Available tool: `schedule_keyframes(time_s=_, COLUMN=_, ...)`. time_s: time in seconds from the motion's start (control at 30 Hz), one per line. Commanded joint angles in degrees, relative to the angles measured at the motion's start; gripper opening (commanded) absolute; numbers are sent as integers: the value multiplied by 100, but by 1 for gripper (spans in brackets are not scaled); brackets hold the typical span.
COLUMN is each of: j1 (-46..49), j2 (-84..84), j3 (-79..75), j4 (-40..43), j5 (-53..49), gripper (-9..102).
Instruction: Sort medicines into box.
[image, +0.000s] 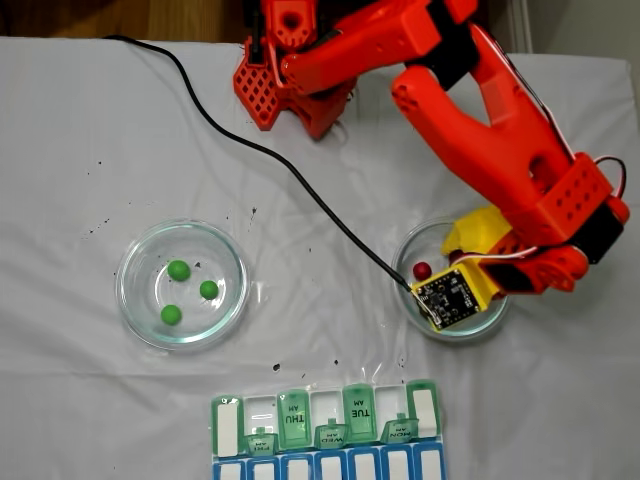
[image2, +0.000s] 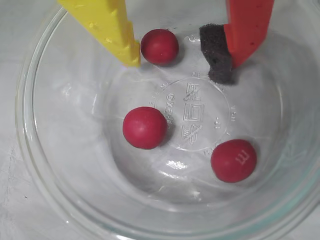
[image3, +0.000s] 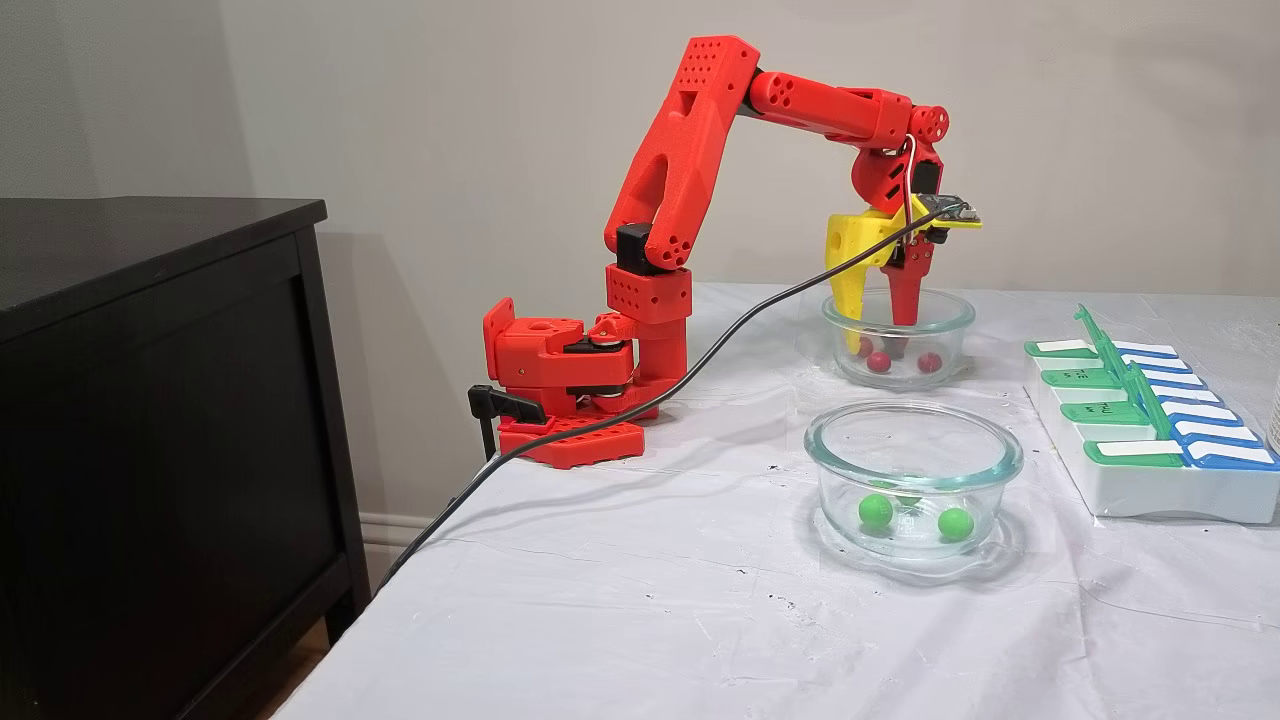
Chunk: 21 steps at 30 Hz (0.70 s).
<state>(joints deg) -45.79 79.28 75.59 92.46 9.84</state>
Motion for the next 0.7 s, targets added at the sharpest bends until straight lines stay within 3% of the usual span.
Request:
schedule_keyframes(time_s=0.0, j1=-44, j2=-18, j3=-923, j4=281, j5=-79, gripper=30)
schedule_keyframes(time_s=0.67, j1=-255, j2=-88, j3=-571, j4=325, j5=53, gripper=18)
